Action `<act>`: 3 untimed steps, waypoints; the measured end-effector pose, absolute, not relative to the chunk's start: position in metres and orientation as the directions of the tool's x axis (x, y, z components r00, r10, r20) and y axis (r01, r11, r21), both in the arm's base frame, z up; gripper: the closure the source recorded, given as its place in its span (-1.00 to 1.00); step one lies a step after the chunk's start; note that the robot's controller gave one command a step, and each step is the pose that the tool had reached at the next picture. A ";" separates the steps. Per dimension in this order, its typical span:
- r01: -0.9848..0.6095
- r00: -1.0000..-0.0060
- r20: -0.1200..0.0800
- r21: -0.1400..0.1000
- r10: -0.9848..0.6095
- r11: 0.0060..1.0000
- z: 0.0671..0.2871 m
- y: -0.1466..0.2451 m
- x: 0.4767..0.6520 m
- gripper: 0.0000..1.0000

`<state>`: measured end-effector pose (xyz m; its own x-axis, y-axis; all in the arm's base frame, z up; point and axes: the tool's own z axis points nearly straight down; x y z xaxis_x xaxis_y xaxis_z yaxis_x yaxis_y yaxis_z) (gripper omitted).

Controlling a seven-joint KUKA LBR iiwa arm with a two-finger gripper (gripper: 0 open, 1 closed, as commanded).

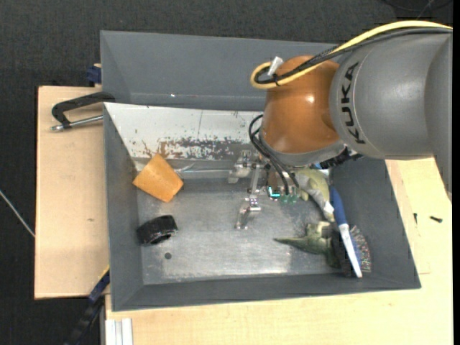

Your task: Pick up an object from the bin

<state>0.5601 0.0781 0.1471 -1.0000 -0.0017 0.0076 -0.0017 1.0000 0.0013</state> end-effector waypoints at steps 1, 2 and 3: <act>-0.168 -0.986 -0.007 0.004 -0.168 0.986 0.137 0.159 0.581 -1.00; -0.418 -0.909 -0.003 -0.001 -0.418 0.909 0.072 0.195 0.553 -1.00; -0.575 -0.818 -0.005 0.000 -0.575 0.818 0.073 0.224 0.523 -1.00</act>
Offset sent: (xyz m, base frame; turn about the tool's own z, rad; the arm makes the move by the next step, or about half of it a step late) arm 0.0201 0.0765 -0.0107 -0.1610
